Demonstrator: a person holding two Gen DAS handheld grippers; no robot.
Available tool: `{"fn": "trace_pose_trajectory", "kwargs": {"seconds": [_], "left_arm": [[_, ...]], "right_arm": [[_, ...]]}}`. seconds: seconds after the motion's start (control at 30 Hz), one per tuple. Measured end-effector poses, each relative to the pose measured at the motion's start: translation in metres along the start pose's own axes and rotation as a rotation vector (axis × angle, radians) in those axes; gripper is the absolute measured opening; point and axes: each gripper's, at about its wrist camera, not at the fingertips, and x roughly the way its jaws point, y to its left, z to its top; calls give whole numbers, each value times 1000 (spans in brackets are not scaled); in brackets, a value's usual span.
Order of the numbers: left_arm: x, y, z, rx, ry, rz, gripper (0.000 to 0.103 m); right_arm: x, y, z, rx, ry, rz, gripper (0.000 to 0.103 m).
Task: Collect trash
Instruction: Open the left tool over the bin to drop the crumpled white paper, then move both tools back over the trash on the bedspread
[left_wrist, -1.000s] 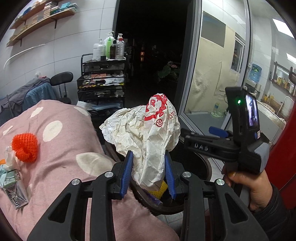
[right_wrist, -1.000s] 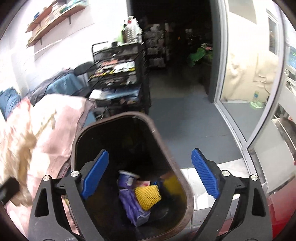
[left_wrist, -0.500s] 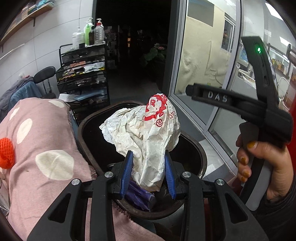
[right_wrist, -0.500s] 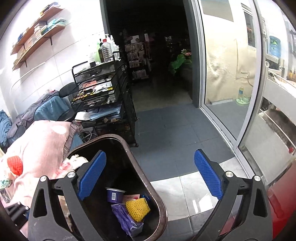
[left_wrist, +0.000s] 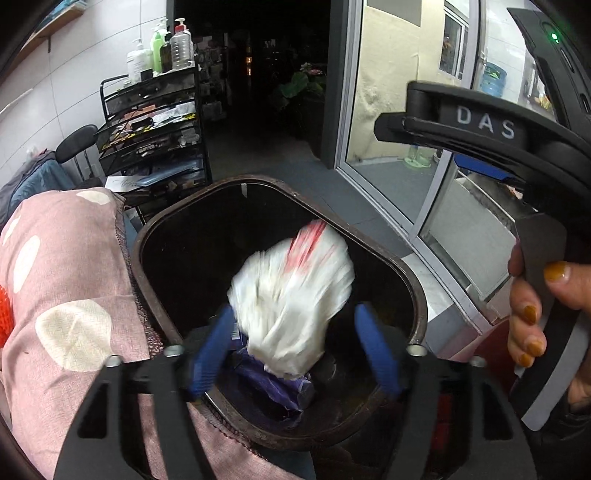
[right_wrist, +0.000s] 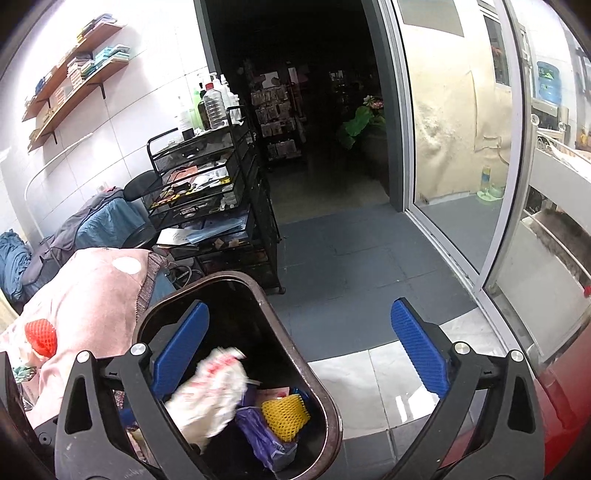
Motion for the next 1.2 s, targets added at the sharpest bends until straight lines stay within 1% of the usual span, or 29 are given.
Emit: {"fn": "trace_pose_trajectory", "kwargs": {"seconds": [0.07,0.13,0.27,0.47,0.6,0.77,0.97,1.07,1.2], "left_arm": [[-1,0,-1,-3,-4,-5,82],[-4,-1,-2,-3,-21,0,88],[-7,-2,-3,0,-42,1,93],[-19,0,-3,-1,-78,11,93],[-38,0,-5,16,-122,38,94],[-64,7,-9,12,-177,59,97],[-93,22,-20,-21,-226,103,98],[-104,32,-27,-47,-238,128,98],[-119,49,-38,-92,-253,182,98]], "right_arm": [[0,1,0,-2,2,6,97],[0,3,-1,-9,3,16,97],[-2,5,-2,-16,-1,33,98],[-1,9,-4,-26,-12,58,97],[-3,13,-6,-36,-20,75,97],[-4,23,-10,-64,-33,114,97],[-7,38,-16,-112,-46,162,97],[-8,47,-20,-139,-50,191,98],[-9,61,-25,-191,-46,230,97]]}}
